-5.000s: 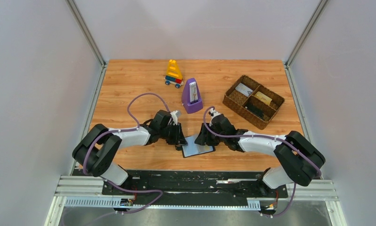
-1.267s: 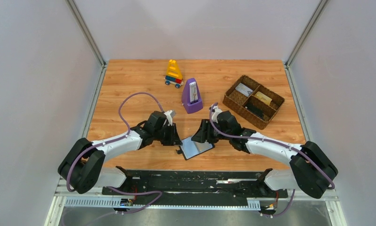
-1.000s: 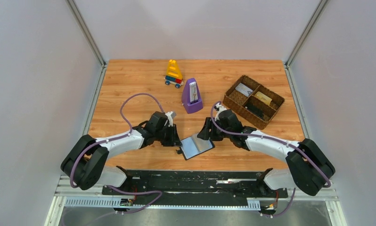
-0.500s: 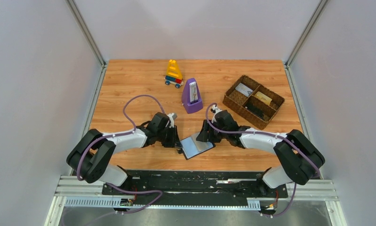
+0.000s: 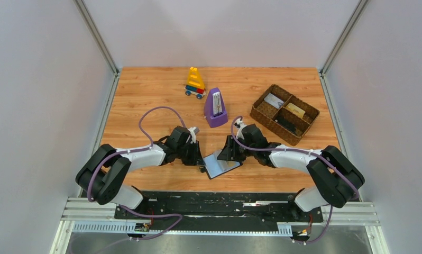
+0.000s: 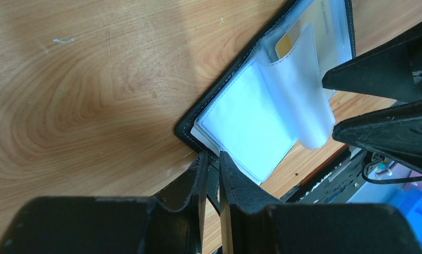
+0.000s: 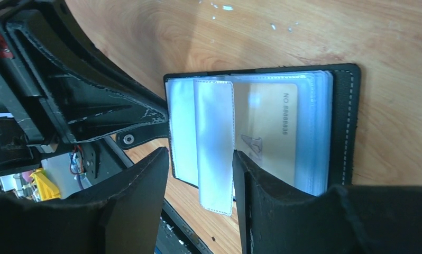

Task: Take the credit cards out of the card holder
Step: Remove the credit card from the card holder.

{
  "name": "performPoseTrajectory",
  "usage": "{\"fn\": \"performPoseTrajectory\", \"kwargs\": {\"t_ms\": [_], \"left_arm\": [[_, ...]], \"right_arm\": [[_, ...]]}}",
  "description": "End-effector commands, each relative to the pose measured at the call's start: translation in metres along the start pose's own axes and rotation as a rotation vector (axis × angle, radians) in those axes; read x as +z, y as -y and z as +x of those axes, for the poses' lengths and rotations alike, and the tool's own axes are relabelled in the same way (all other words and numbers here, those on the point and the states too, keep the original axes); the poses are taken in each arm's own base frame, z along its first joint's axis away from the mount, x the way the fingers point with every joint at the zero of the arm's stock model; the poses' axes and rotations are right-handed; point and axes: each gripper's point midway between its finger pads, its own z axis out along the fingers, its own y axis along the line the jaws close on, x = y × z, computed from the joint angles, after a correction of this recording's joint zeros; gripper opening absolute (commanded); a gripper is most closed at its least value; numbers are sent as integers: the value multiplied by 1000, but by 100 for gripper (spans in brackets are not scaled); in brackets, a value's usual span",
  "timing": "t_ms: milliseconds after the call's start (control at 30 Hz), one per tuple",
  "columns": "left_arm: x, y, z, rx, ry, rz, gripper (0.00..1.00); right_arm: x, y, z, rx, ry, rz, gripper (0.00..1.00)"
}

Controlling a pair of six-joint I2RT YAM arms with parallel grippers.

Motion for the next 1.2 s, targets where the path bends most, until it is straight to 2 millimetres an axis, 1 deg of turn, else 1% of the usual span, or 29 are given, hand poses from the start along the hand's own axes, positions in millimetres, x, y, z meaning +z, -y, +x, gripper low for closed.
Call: {"fn": "performPoseTrajectory", "kwargs": {"t_ms": [0, 167, 200, 300, 333, 367, 433, 467, 567, 700, 767, 867, 1000, 1033, 1067, 1167], "left_arm": [[1, -4, -5, 26, 21, -23, 22], [-11, 5, -12, 19, 57, -15, 24], [-15, 6, -17, 15, 80, -22, 25], [-27, 5, -23, -1, 115, -56, 27], [-33, 7, -29, -6, 146, -59, 28], [-37, 7, -29, -11, 150, -67, 28], [-46, 12, -34, -13, 175, -65, 29], [-52, 18, -36, -11, 187, -45, 30], [-61, 33, -39, -4, 204, 11, 32], [-69, 49, -41, 7, 203, 74, 35], [-68, 56, -42, 14, 189, 108, 35], [-65, 67, -43, 19, 180, 163, 35], [-58, 72, -45, 18, 174, 183, 35], [-53, 70, -44, 10, 164, 175, 35], [-50, 71, -45, 8, 169, 179, 35], [-34, 66, -43, -16, 145, 172, 35]], "right_arm": [[3, -23, -4, -11, 11, -90, 49], [7, -32, 2, -4, -11, -128, 49], [7, -36, 2, -7, -12, -137, 49], [7, -50, 2, -22, -14, -169, 48], [8, -56, 3, -29, -17, -184, 48], [8, -62, 5, -27, -26, -203, 48], [9, -72, 10, -25, -49, -235, 49], [10, -76, 13, -26, -62, -247, 48], [8, -79, 16, -41, -80, -255, 48], [-2, -68, 5, -102, -26, -179, 49], [-10, -61, -2, -115, -4, -153, 48], [-22, -47, -15, -113, 35, -109, 44], [-33, -25, -28, -106, 73, -48, 38], [-34, -20, -32, -109, 83, -35, 37], [-35, -11, -32, -102, 78, -5, 35], [-32, 15, -39, -79, 80, 65, 33]]}}
